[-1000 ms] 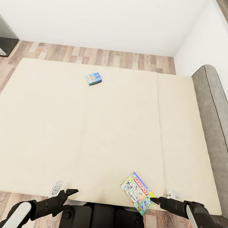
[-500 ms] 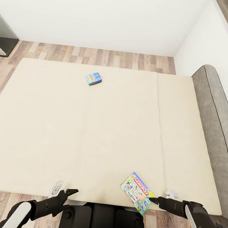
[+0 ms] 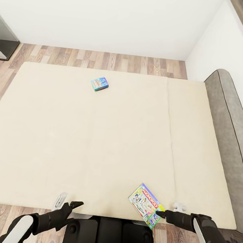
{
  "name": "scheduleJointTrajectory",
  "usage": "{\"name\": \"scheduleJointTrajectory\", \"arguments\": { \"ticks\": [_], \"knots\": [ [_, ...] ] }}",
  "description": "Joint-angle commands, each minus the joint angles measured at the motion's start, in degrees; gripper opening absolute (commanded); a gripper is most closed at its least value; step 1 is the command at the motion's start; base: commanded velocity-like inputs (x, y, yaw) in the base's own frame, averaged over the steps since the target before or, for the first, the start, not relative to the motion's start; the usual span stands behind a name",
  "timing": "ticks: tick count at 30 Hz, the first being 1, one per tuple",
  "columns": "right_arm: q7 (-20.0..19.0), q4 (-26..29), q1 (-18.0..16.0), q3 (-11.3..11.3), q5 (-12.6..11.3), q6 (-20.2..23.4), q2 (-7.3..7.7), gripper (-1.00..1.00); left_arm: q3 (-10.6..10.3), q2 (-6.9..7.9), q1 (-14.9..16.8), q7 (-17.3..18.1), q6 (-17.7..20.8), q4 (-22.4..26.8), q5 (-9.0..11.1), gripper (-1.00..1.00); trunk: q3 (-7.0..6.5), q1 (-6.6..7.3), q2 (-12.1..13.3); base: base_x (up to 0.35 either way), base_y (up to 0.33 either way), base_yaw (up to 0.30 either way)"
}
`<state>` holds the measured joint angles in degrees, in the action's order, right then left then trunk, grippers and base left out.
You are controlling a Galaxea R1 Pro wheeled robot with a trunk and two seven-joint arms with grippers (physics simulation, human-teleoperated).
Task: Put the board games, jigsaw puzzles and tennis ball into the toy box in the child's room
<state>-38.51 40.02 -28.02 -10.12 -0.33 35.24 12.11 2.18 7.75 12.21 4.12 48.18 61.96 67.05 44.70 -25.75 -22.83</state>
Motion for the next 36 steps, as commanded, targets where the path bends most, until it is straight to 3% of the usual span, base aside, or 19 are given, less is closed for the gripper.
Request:
{"name": "scheduleJointTrajectory", "arguments": {
  "ticks": [1, 36],
  "knots": [
    [-0.2, 0.06, -0.02, -0.17, -0.02, 0.45, -0.02, 1.0, 0.11, -0.01, 0.02, 0.37, 0.29, 0.0, -0.34, 1.0, 0.06, -0.03, -0.08, 0.0, 0.0, 0.0],
    [-0.02, 0.13, -0.22, 0.83, -0.14, 0.44, -0.24, 1.0, 0.04, -0.01, 0.06, 0.37, 0.29, 0.0, -0.34, 1.0, 0.06, -0.03, -0.08, 0.0, 0.0, 0.0]
  ]
}}
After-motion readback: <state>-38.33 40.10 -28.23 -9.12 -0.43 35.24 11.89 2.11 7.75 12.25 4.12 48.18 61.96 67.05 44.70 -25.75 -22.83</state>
